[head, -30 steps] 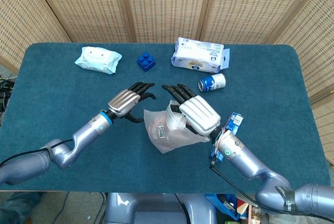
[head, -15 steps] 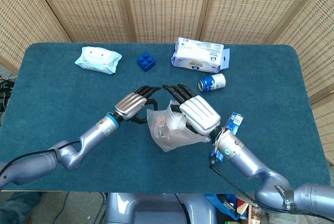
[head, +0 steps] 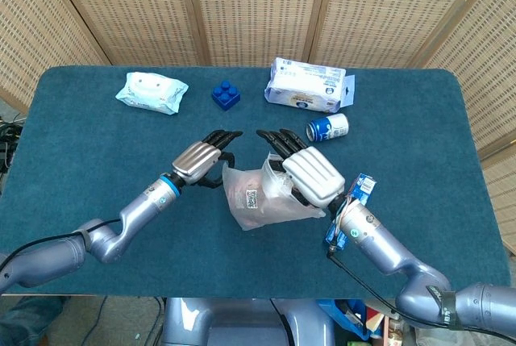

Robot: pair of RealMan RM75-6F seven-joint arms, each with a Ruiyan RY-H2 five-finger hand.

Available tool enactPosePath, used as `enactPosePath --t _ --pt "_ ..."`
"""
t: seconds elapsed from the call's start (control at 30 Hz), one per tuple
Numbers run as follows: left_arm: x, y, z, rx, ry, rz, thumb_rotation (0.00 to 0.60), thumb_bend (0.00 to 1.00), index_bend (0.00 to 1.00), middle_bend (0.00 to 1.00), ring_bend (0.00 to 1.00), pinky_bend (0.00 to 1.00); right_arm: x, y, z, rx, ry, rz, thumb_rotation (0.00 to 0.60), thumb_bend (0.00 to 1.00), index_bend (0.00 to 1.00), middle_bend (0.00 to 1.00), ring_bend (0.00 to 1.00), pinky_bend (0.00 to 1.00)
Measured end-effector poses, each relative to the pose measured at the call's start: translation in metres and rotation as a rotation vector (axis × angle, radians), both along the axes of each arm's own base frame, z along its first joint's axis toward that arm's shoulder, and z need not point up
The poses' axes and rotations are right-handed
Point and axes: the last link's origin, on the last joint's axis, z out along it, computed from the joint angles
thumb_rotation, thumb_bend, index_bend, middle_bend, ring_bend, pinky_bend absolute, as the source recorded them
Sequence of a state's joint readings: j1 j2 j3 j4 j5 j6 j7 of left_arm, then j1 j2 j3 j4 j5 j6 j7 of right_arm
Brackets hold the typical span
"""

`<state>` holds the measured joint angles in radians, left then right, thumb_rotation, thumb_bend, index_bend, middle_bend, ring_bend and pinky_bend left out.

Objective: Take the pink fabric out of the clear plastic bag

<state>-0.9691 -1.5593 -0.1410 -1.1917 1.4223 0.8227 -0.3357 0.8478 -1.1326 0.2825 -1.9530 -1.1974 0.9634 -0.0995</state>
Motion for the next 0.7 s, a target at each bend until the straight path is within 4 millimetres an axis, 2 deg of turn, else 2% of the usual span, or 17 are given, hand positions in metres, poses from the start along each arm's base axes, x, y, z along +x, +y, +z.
enactPosePath --t 0.17,0.33,0.47,0.6,0.7 --pt "-0.013 0.003 0.016 0.036 0.001 0.014 0.6 0.65 0.7 0.0 0.0 0.0 -0.009 -0.004 0.001 -0.018 0.01 -0.018 0.6 0.75 0.86 0.0 0.0 0.0" --pt "-0.047 0.012 0.059 0.125 0.037 0.053 0.6 0.65 0.7 0.0 0.0 0.0 -0.03 -0.014 0.004 -0.049 0.026 -0.069 0.6 0.75 0.86 0.0 0.0 0.0" --pt "-0.091 0.012 0.105 0.203 0.087 0.121 0.6 0.65 0.7 0.0 0.0 0.0 -0.055 -0.022 0.006 -0.071 0.045 -0.125 0.6 0.75 0.86 0.0 0.0 0.0" --pt "-0.147 0.002 0.153 0.277 0.143 0.219 0.6 0.65 0.7 0.0 0.0 0.0 -0.077 -0.026 0.005 -0.081 0.058 -0.168 0.6 0.75 0.86 0.0 0.0 0.0" --pt "-0.18 -0.006 0.176 0.316 0.173 0.283 0.6 0.65 0.7 0.0 0.0 0.0 -0.093 -0.029 0.003 -0.087 0.067 -0.199 0.6 0.75 0.86 0.0 0.0 0.0"
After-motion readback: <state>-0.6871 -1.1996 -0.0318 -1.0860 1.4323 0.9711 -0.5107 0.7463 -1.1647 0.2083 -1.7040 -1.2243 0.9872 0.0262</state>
